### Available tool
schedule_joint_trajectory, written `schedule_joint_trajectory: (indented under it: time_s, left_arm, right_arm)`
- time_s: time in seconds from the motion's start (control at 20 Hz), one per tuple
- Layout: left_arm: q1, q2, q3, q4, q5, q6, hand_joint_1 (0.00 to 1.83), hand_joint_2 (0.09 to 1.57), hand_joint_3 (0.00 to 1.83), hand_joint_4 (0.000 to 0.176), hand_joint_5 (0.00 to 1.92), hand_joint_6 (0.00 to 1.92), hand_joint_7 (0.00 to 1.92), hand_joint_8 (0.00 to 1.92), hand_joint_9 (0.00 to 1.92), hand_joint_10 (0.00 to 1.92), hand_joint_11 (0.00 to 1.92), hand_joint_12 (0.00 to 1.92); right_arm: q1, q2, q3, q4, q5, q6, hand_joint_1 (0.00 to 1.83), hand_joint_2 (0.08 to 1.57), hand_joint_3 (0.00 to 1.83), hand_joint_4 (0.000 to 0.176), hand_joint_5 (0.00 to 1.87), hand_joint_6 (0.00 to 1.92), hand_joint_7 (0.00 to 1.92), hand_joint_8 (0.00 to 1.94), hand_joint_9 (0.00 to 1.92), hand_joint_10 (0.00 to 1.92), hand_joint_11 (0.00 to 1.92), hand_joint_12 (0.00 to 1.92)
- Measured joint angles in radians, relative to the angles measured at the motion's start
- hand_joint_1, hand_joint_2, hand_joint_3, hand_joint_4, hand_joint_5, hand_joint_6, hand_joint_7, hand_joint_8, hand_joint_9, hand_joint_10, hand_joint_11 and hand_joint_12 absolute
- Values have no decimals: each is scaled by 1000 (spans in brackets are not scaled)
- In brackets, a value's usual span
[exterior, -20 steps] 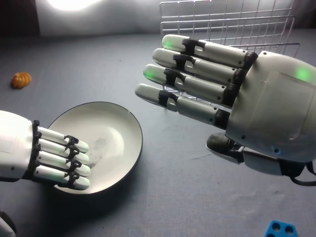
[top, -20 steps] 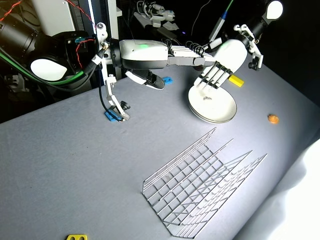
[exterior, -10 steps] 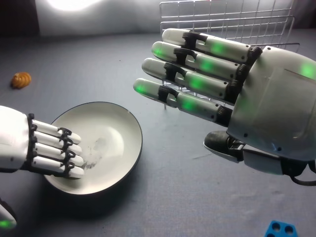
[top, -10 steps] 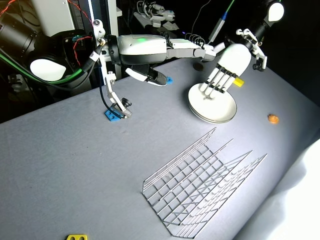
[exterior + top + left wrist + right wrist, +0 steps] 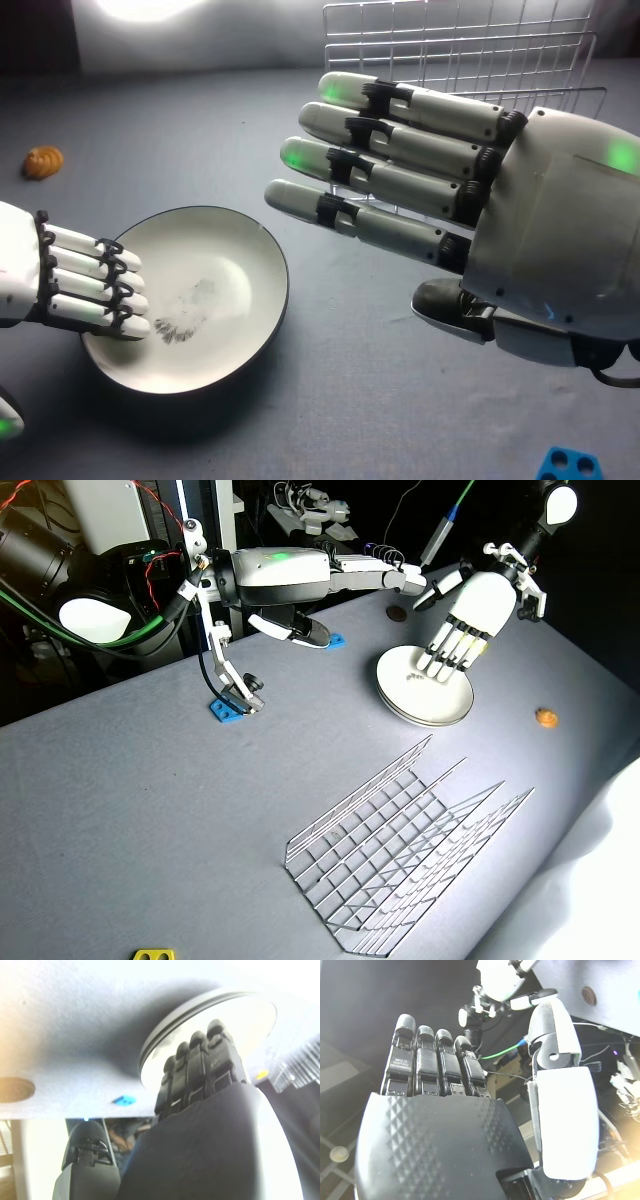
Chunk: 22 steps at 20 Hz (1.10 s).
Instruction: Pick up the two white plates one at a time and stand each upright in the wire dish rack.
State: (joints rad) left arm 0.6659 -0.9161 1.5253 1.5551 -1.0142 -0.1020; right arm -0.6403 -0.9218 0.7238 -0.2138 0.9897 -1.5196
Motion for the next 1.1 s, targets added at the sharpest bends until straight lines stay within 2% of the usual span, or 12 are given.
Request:
schedule_joint_trajectory:
  time_s: [0.1, 0.15, 0.35, 0.45, 0.55, 0.6, 0.75, 0.85, 0.95, 1.0, 1.1]
  left_arm:
    - [2, -5, 8, 4, 2, 0, 0, 1124, 3, 0, 63, 6, 80, 7, 67, 7, 50, 41]
    - [5, -9, 13, 2, -4, 0, 0, 1124, 2, 0, 60, 5, 73, 3, 58, 3, 41, 39]
    - [16, -16, 22, -2, -6, 0, 0, 1122, 1, 0, 53, 0, 62, 0, 50, 0, 35, 42]
    - [18, -17, 23, 1, -7, 0, 0, 1128, 4, 0, 50, 0, 63, 1, 50, 1, 35, 45]
    - [21, -18, 27, 0, -9, 4, 0, 1123, 1, 0, 57, 3, 73, 5, 60, 5, 36, 50]
    - [21, -21, 32, 0, -11, 4, 0, 1119, 0, 0, 65, 6, 78, 6, 65, 6, 40, 53]
    - [27, -23, 33, -3, -11, 19, 0, 1120, 0, 0, 68, 5, 77, 4, 62, 3, 41, 57]
    - [33, -27, 33, -11, -11, 19, 0, 1124, 1, 0, 48, 1, 59, 1, 45, 1, 27, 58]
    - [33, -29, 29, -11, -5, 20, 0, 1119, 0, 0, 59, 6, 69, 6, 56, 7, 42, 70]
    - [33, -29, 16, -13, 4, 20, 0, 1118, 0, 0, 57, 5, 69, 6, 58, 7, 42, 73]
    - [33, -30, -18, -23, 24, 20, 0, 1119, 0, 0, 58, 5, 72, 6, 59, 7, 36, 74]
  right_arm:
    - [0, 5, 0, 0, -8, 0, 849, 1128, 0, 0, 0, 0, 0, 0, 0, 0, 0, 228]
    - [0, 7, 0, 0, -19, 0, 801, 1132, 0, 0, 0, 0, 0, 0, 0, 0, 0, 201]
    - [0, 7, 14, 2, -48, -1, 866, 1123, 0, 0, 0, 0, 0, 0, 0, 0, 0, 201]
    - [0, 7, 17, 2, -52, -2, 840, 1134, 1, 0, 0, 0, 0, 0, 0, 0, 0, 208]
    - [0, 7, 23, -3, -54, -2, 797, 1140, 2, 0, 0, 0, 0, 0, 0, 0, 0, 287]
    - [0, 7, 27, -4, -56, -2, 854, 1115, 0, 0, 0, 0, 0, 0, 13, 5, 0, 381]
    - [0, 7, 39, -3, -103, -2, 803, 1139, 4, 0, 0, 0, 0, 0, 0, 0, 0, 301]
    - [0, 6, 44, -2, -132, -2, 821, 1132, 0, 0, 0, 0, 0, 0, 0, 0, 0, 382]
    - [0, -5, 56, -19, -147, -3, 780, 1153, 4, 0, 0, 0, 0, 0, 0, 0, 0, 265]
    - [0, -13, 58, -24, -156, -3, 789, 1141, 0, 0, 0, 0, 0, 0, 0, 0, 0, 308]
    - [0, -28, 65, -33, -176, -4, 776, 1149, 1, 0, 0, 0, 0, 0, 0, 0, 0, 246]
